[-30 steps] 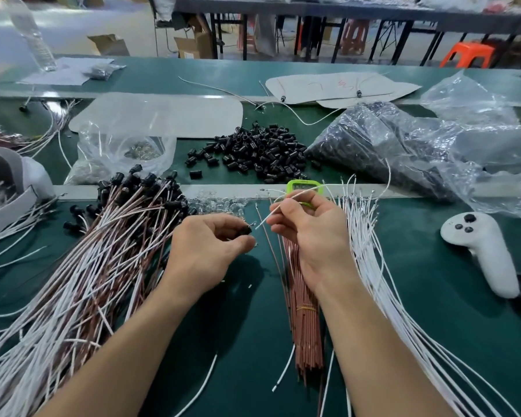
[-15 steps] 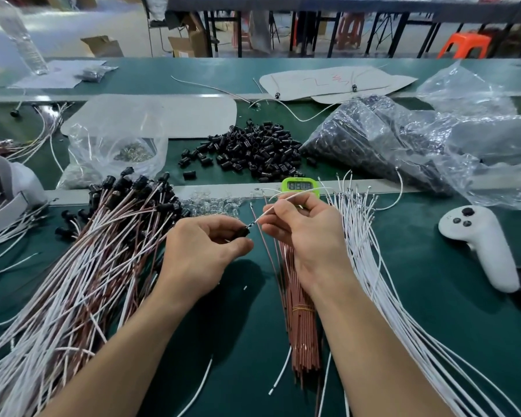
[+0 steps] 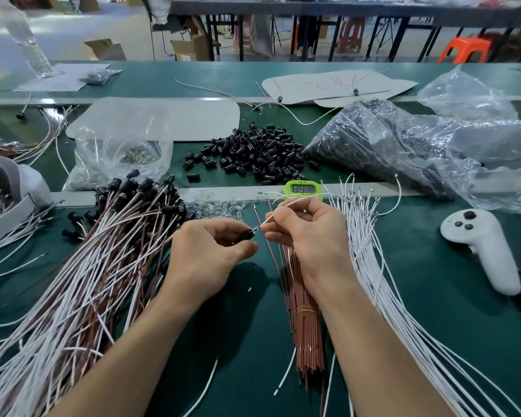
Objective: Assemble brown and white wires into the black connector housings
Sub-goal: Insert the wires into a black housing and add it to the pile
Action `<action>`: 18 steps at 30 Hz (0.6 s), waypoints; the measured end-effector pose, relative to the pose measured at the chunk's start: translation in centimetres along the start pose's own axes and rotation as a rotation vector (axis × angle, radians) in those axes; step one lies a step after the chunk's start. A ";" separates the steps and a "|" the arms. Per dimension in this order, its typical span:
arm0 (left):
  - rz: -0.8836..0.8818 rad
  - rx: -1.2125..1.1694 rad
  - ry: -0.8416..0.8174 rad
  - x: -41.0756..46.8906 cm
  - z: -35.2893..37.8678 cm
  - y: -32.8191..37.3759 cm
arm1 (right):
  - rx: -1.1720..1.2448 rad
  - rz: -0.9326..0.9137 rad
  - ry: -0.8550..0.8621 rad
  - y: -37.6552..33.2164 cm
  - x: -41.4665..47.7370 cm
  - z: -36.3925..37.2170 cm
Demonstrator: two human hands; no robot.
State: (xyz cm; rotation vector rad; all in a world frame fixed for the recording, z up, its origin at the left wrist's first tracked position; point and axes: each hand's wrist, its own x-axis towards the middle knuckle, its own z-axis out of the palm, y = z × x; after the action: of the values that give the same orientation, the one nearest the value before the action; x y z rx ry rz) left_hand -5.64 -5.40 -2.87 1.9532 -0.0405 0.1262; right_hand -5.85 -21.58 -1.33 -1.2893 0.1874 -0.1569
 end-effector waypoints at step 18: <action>-0.216 -0.491 0.035 0.1 -0.2 0.9 | -0.460 0.021 -0.271 0.5 -0.4 0.0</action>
State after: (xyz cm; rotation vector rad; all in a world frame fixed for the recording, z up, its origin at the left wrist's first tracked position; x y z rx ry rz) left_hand -5.59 -5.52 -1.91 1.4529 0.1501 0.0051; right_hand -6.24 -21.39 -1.85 -1.7496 0.0018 0.0866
